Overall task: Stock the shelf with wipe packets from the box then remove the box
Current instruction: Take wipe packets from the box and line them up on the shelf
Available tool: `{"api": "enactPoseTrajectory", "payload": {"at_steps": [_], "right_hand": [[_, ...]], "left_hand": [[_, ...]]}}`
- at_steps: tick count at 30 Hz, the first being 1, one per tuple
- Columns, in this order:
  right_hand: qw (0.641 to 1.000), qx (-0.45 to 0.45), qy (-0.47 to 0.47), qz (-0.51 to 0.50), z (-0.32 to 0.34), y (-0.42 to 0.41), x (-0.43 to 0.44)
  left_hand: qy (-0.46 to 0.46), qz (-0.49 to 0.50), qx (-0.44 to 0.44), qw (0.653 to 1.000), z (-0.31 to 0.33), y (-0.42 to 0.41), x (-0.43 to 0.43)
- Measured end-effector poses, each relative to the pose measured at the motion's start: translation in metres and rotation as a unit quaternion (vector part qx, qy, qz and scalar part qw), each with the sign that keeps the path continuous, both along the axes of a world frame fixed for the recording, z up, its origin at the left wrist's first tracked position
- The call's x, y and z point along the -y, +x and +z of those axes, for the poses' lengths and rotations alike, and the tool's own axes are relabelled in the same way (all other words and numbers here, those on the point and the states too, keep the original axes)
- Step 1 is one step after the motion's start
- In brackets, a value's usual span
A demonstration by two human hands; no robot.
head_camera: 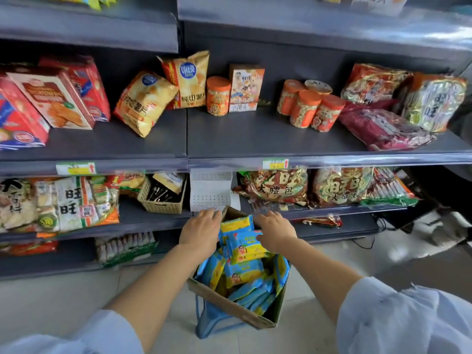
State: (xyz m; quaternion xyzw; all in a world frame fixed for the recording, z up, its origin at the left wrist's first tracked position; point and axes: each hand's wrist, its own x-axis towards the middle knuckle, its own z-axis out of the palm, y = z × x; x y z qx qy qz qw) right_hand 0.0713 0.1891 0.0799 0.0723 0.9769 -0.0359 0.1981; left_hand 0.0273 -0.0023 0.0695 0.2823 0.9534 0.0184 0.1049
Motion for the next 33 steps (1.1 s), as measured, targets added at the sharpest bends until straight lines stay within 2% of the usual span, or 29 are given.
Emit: {"api": "enactPoseTrajectory", "payload": {"at_steps": [7,13,16,20,24,28,33], "right_hand": [[0.998,0.056,-0.038,-0.009,-0.075,-0.012,-0.022],[0.998,0.040,-0.051,-0.009,-0.140,-0.035,-0.037],[0.995,0.081,-0.052,0.005,-0.168,-0.045,-0.045],[0.994,0.093,-0.037,0.033,-0.186,-0.053,-0.054],[0.994,0.097,0.009,0.055,-0.181,-0.053,-0.060],[0.993,0.072,-0.086,-0.036,-0.175,-0.041,-0.077],[0.964,-0.033,-0.188,-0.187,-0.164,-0.029,-0.082]], "left_hand": [[-0.009,-0.005,0.071,0.997,-0.081,-0.008,-0.028],[0.011,0.016,0.134,0.991,-0.152,-0.022,-0.046],[0.025,0.034,0.168,0.985,-0.185,-0.028,-0.052],[0.050,0.071,0.245,0.966,-0.208,-0.032,-0.059],[0.069,0.097,0.264,0.957,-0.210,-0.036,-0.063],[0.103,0.131,0.273,0.947,-0.205,-0.038,-0.066],[0.206,0.211,0.343,0.892,-0.197,-0.023,-0.082]]}}
